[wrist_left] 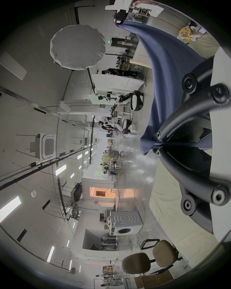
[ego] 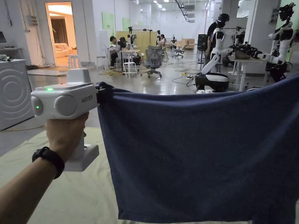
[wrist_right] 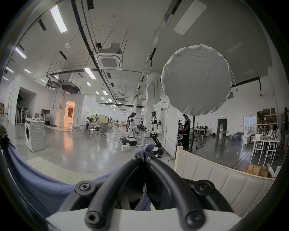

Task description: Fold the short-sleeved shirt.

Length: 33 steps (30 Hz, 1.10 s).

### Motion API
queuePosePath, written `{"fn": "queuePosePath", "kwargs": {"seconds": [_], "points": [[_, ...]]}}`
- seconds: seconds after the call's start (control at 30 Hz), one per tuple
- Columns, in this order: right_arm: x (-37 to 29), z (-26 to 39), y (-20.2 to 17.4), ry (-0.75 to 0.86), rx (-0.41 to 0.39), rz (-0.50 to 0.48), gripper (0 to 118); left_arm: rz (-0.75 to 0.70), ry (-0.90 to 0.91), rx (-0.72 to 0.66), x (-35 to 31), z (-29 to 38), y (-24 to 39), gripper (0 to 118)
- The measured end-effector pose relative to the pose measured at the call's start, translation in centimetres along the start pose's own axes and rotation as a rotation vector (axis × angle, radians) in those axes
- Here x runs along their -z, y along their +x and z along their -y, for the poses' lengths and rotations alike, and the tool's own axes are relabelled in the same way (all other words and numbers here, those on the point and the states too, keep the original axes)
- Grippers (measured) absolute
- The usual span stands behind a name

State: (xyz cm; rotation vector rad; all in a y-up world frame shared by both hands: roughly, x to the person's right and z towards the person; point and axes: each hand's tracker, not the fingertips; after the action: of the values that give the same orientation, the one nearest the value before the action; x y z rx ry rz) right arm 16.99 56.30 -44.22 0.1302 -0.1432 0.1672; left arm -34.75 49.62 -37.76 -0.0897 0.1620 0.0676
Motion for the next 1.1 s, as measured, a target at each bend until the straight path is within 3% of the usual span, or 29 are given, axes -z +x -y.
{"fn": "queuePosePath", "kwargs": {"seconds": [0.27,0.4,0.57,0.63,0.67,0.7,0.77,0.8,0.83,0.87,1.0,1.1], "points": [[2.2,1.0,-1.1,0.003,-0.033,0.015,1,0.01,-0.023,-0.08,3.4,1.1,-0.2,4],[1.4,3.4,-1.1,-0.017,-0.071,-0.022,1,0.037,-0.05,-0.077,3.2,3.4,-0.3,4],[-2.4,9.4,-0.4,-0.117,0.02,-0.074,1,0.073,-0.142,-0.122,1.9,9.8,-1.2,4],[-4.9,12.0,0.0,-0.18,0.086,-0.096,1,0.075,-0.152,-0.196,-0.4,12.9,-1.7,4],[-6.6,12.7,0.5,-0.156,0.05,-0.108,1,0.095,-0.159,-0.214,-1.7,14.3,-2.0,4],[-8.4,14.4,0.8,-0.238,0.124,-0.137,1,0.099,-0.158,-0.207,-3.2,15.6,-2.1,4],[-12.2,15.9,1.5,-0.172,0.003,-0.148,1,0.105,-0.172,-0.181,-6.8,18.3,-2.3,4],[-14.1,17.7,2.0,-0.284,0.101,-0.151,1,0.117,-0.172,-0.183,-8.8,19.8,-2.6,4],[-15.9,18.5,2.7,-0.244,0.079,-0.153,1,0.127,-0.172,-0.195,-10.7,21.2,-2.9,4],[-17.7,20.8,3.3,-0.37,0.175,-0.181,1,0.136,-0.178,-0.214,-12.9,22.8,-3.5,4],[-26.3,26.2,4.8,-0.479,0.164,-0.127,1,0.16,-0.291,-0.249,-21.0,29.2,-5.5,4],[-32.0,30.2,6.2,-0.609,0.251,-0.108,1,0.148,-0.405,-0.253,-25.3,33.5,-6.8,4]]}}
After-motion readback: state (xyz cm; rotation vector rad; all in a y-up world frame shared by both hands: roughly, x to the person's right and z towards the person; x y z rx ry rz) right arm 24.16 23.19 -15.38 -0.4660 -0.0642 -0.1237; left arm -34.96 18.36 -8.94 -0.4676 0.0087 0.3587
